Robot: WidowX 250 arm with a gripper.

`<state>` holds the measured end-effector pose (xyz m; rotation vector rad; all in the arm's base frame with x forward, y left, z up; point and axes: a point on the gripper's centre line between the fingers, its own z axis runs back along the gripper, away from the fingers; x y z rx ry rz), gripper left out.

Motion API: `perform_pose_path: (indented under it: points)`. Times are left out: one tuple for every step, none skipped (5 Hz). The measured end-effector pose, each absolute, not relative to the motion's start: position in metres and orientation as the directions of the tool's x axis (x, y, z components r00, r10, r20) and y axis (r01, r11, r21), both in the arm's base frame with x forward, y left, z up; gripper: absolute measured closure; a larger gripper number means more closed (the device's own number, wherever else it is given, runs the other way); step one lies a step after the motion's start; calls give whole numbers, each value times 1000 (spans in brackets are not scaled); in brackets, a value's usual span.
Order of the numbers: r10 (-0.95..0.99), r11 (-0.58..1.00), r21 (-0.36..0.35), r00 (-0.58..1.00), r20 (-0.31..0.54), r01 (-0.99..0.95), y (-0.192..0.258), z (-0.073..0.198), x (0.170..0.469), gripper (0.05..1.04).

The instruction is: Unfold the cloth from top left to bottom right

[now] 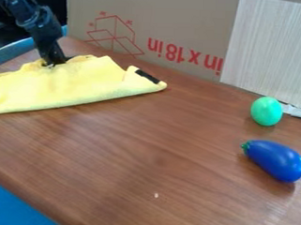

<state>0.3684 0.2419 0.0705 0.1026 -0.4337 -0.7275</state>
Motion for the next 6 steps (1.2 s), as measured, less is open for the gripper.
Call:
perform_pose_path:
  points:
    - [-662,745,229,657,360,626,241,71,366,1033]
    - [-642,755,179,657,395,630,235,80,360,1033]
    - [-623,759,152,639,451,633,231,100,356,1033]
    - [-622,759,190,606,496,623,226,129,351,1033]
    - [-633,744,195,581,512,639,213,137,337,1033]
    - [-650,728,182,581,490,661,195,135,313,1033]
